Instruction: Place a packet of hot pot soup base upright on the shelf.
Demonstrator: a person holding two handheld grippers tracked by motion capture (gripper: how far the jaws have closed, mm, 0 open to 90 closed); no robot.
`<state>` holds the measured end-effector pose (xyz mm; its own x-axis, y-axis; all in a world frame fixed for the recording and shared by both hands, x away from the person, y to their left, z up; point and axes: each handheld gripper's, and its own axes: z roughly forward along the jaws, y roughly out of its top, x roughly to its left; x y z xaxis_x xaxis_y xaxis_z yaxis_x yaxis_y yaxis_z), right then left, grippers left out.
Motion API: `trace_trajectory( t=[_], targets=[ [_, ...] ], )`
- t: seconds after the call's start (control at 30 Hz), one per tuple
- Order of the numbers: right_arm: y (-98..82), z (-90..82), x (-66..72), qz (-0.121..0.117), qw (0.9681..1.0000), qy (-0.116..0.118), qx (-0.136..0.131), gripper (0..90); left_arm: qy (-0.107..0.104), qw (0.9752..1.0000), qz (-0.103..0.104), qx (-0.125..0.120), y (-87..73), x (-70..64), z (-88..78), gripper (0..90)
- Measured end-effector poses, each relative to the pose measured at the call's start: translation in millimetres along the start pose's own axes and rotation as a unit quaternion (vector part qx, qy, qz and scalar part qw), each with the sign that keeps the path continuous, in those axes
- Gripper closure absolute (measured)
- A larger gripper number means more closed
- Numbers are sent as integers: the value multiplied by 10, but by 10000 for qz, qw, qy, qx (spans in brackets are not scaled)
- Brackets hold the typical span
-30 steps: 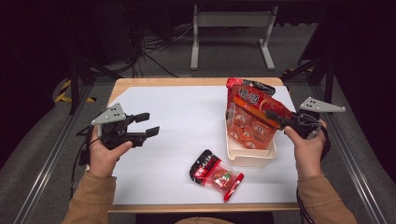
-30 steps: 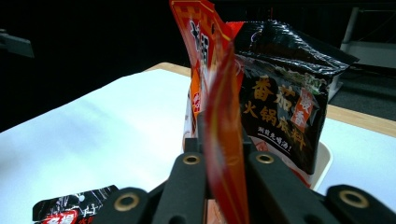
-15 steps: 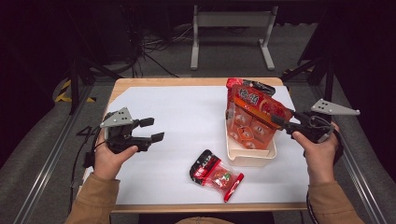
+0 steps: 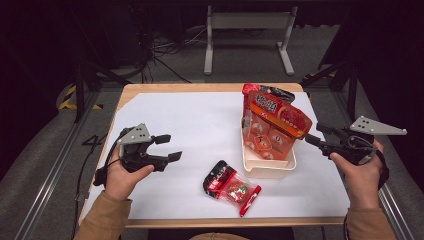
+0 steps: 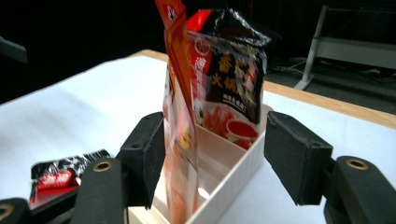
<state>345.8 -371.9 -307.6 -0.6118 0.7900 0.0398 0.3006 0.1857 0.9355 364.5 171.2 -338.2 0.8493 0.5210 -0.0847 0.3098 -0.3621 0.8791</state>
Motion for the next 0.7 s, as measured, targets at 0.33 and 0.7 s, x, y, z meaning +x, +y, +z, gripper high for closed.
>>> trace_trajectory(
  t=[0.33,0.7],
  targets=[
    [-113,-12,-77,8,9997,-153,185,373,-74,9999,-83,-1,-40,-51,56,302],
    [-161,10,-135,95,9996,-199,153,364,-351,9988,-335,86,-218,-208,414,332]
  ],
)
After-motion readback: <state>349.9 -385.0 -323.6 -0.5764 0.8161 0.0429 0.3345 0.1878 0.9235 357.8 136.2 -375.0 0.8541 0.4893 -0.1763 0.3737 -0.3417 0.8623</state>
